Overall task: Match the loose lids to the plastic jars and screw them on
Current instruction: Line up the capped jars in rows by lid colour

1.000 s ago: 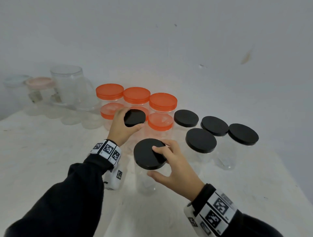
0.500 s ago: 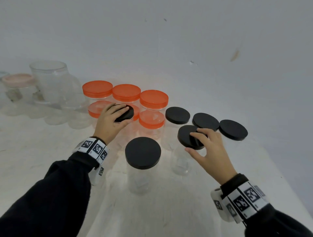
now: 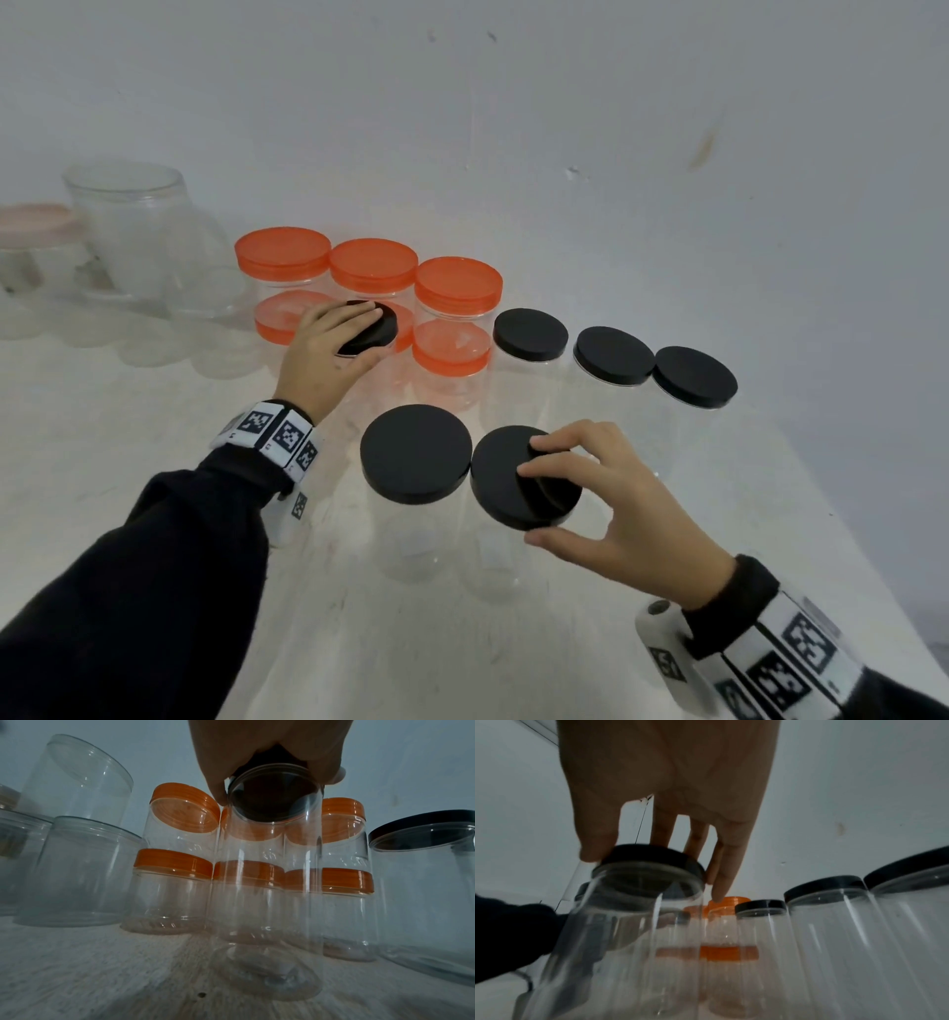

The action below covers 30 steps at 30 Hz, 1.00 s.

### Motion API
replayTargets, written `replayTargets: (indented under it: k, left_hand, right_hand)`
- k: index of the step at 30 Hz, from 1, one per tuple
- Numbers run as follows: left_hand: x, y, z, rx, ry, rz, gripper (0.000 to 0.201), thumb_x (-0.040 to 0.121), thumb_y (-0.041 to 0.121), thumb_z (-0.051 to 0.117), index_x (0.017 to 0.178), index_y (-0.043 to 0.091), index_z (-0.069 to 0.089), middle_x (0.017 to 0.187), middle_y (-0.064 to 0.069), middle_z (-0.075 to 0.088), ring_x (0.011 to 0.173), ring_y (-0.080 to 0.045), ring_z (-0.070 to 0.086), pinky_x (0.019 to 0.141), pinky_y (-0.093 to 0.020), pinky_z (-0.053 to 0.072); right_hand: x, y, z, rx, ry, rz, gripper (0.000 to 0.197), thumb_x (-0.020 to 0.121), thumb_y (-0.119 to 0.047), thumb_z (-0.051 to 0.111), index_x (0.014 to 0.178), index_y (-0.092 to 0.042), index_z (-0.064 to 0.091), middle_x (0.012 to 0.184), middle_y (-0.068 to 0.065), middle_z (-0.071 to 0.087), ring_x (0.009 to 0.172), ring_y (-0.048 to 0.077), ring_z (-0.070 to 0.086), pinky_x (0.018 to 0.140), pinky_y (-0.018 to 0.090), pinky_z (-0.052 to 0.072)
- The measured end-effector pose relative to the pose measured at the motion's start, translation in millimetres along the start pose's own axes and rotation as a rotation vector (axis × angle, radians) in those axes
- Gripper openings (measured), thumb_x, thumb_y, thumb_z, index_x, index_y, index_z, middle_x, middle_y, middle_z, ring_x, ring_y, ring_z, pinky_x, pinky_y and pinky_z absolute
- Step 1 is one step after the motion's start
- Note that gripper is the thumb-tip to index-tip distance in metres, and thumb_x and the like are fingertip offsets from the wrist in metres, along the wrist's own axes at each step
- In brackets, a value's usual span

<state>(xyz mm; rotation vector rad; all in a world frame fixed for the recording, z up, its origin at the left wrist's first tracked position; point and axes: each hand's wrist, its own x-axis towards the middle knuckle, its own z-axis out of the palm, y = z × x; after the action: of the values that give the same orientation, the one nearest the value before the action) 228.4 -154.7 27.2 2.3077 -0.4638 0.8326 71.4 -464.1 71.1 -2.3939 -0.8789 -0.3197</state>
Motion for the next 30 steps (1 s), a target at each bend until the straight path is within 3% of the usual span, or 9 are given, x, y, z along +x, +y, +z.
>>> replayTargets:
  k: [4, 9, 12, 15, 18, 20, 23, 27, 30]
  left_hand:
    - [-1.7, 1.3, 1.1, -0.009, 0.004, -0.008, 0.057, 0.079, 0.050, 0.050, 0.122, 0.014, 0.062, 0.125, -0.001, 0.059, 0.120, -0.024, 0.042, 0.104, -0.020, 0.020]
    - [-3.1, 3.6, 3.6, -0.054, 0.035, -0.023, 0.055, 0.079, 0.048, 0.052, 0.119, 0.013, 0.063, 0.122, 0.006, 0.057, 0.119, -0.022, 0.042, 0.102, -0.008, 0.015]
    - [-3.9, 5.9, 4.2, -0.080, 0.053, -0.032, 0.055, 0.078, 0.049, 0.052, 0.118, 0.014, 0.064, 0.120, 0.012, 0.053, 0.117, -0.017, 0.039, 0.101, -0.009, 0.017]
    - [-4.3, 5.9, 4.3, -0.103, 0.074, -0.039, 0.055, 0.077, 0.050, 0.053, 0.117, 0.014, 0.065, 0.119, 0.012, 0.053, 0.115, -0.015, 0.038, 0.100, -0.010, 0.019]
    - [-3.0, 4.9, 3.7, -0.115, 0.078, -0.043, 0.054, 0.077, 0.050, 0.053, 0.116, 0.015, 0.065, 0.120, 0.012, 0.054, 0.116, -0.018, 0.040, 0.101, -0.021, 0.024]
    - [-2.0, 3.8, 4.0, -0.125, 0.077, -0.048, 0.053, 0.077, 0.050, 0.054, 0.116, 0.015, 0.065, 0.120, 0.011, 0.055, 0.117, -0.020, 0.041, 0.102, -0.022, 0.024]
    - [-1.1, 2.1, 4.9, -0.151, 0.084, -0.060, 0.053, 0.077, 0.050, 0.056, 0.116, 0.016, 0.066, 0.120, 0.011, 0.056, 0.119, -0.020, 0.041, 0.103, -0.015, 0.021]
    - [-1.1, 1.4, 5.9, -0.160, 0.088, -0.069, 0.052, 0.077, 0.050, 0.056, 0.115, 0.016, 0.066, 0.120, 0.010, 0.057, 0.119, -0.022, 0.041, 0.103, -0.025, 0.024]
    - [-0.9, 1.3, 6.5, -0.158, 0.098, -0.058, 0.051, 0.077, 0.049, 0.056, 0.114, 0.016, 0.066, 0.119, 0.011, 0.057, 0.118, -0.022, 0.041, 0.102, -0.020, 0.022]
  right_hand:
    - [20.2, -0.1, -23.9, 0.086, -0.027, 0.041, 0.041, 0.078, -0.058, 0.060, 0.111, -0.033, 0.061, 0.108, -0.014, 0.060, 0.105, 0.009, 0.055, 0.086, 0.023, 0.045]
    - [77.7, 16.0, -59.9, -0.001, 0.064, 0.207, 0.030, 0.080, -0.029, 0.071, 0.107, -0.022, 0.063, 0.103, -0.010, 0.061, 0.094, 0.006, 0.057, 0.081, 0.024, 0.047]
    - [117.8, 31.3, -64.7, -0.139, -0.091, 0.377, 0.040, 0.080, -0.029, 0.072, 0.116, -0.022, 0.058, 0.115, -0.002, 0.054, 0.101, 0.014, 0.053, 0.088, 0.029, 0.047]
    - [150.9, 37.3, -54.4, -0.259, -0.272, 0.472, 0.055, 0.079, -0.033, 0.073, 0.127, -0.020, 0.049, 0.127, 0.003, 0.048, 0.104, 0.015, 0.046, 0.086, 0.026, 0.038]
    - [172.4, 39.8, -39.7, -0.321, -0.369, 0.525, 0.063, 0.077, -0.033, 0.075, 0.130, -0.014, 0.046, 0.127, 0.007, 0.050, 0.110, 0.022, 0.049, 0.084, 0.026, 0.038]
    - [181.3, 43.1, -32.7, -0.352, -0.406, 0.559, 0.066, 0.077, -0.032, 0.075, 0.131, -0.011, 0.045, 0.126, 0.008, 0.053, 0.112, 0.023, 0.051, 0.086, 0.028, 0.041]
    - [190.9, 47.3, -28.3, -0.352, -0.412, 0.592, 0.061, 0.076, -0.030, 0.075, 0.127, -0.010, 0.048, 0.123, 0.007, 0.056, 0.110, 0.023, 0.052, 0.084, 0.028, 0.042]
    - [198.1, 52.5, -24.4, -0.351, -0.381, 0.620, 0.055, 0.074, -0.028, 0.077, 0.120, -0.008, 0.053, 0.116, 0.008, 0.059, 0.106, 0.024, 0.054, 0.083, 0.030, 0.046]
    - [201.3, 60.8, -20.9, -0.360, -0.343, 0.651, 0.051, 0.073, -0.028, 0.076, 0.115, -0.009, 0.054, 0.112, 0.008, 0.059, 0.103, 0.025, 0.055, 0.086, 0.034, 0.049]
